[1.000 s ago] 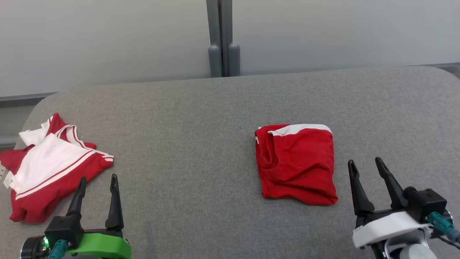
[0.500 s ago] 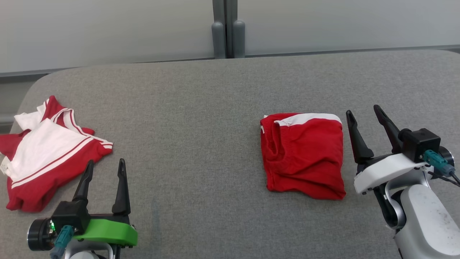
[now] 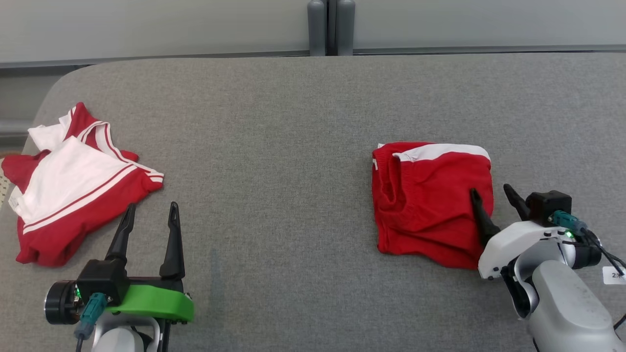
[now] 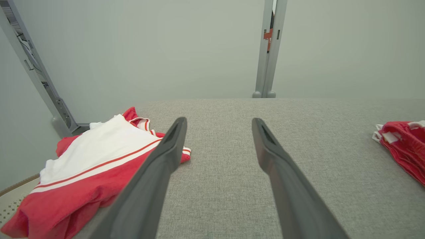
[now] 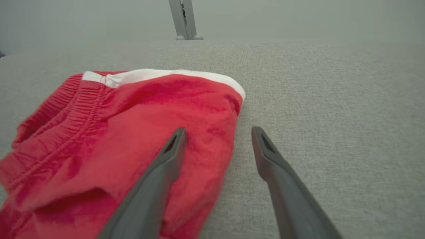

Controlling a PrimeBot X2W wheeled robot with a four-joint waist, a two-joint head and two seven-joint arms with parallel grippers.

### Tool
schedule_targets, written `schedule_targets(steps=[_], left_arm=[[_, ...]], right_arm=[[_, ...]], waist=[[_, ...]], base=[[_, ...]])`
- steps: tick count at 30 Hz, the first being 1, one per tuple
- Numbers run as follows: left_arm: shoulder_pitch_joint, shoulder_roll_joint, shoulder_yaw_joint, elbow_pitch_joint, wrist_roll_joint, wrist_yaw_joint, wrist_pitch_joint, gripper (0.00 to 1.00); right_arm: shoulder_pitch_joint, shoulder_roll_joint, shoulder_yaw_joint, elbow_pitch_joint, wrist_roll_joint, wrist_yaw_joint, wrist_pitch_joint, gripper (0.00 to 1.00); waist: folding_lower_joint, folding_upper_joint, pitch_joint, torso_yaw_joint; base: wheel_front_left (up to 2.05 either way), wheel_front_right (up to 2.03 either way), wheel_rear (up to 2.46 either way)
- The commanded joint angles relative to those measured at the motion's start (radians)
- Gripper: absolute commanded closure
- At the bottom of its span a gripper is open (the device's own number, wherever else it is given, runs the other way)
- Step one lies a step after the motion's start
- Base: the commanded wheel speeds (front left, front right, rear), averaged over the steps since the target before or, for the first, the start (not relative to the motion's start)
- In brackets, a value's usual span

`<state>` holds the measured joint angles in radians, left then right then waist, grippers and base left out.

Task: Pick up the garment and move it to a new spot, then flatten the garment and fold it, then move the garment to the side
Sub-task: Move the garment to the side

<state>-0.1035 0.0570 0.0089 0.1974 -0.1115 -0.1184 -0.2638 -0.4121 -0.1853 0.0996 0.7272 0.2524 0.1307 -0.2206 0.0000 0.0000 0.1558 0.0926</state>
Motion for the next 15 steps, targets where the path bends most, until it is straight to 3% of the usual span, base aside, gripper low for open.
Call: schedule_targets(steps=[1,10,11,12,15], left_arm=[[-0.019,0.001,0.001,-0.004,0.002,0.000,-0.001,0.00],[-0.041,-0.002,0.002,0.002,-0.005,0.005,-0.001,0.00],[-0.042,-0.002,0.003,0.001,-0.007,0.005,-0.001,0.00],[-0.040,-0.003,0.003,0.001,-0.009,0.006,-0.001,0.00],[-0.035,-0.003,0.000,-0.002,-0.010,0.011,-0.001,0.00]], right_arm=[[-0.024,0.006,0.007,0.029,0.007,0.000,-0.009,0.00],[-0.068,0.048,0.037,0.234,0.046,0.000,-0.021,0.00],[-0.068,0.056,0.047,0.242,0.058,0.000,-0.020,0.53],[-0.071,0.065,0.062,0.245,0.073,0.001,-0.023,1.00],[-0.092,0.047,0.093,0.252,0.091,0.000,-0.026,1.00]], waist=[[0.0000,0.0000,0.017,0.005],[0.0000,0.0000,0.046,0.006],[0.0000,0.0000,0.047,0.005],[0.0000,0.0000,0.050,0.003],[0.0000,0.0000,0.056,-0.001]], base=[[0.00,0.00,0.00],[0.00,0.00,0.00],[0.00,0.00,0.00],[0.00,0.00,0.00],[0.00,0.00,0.00]])
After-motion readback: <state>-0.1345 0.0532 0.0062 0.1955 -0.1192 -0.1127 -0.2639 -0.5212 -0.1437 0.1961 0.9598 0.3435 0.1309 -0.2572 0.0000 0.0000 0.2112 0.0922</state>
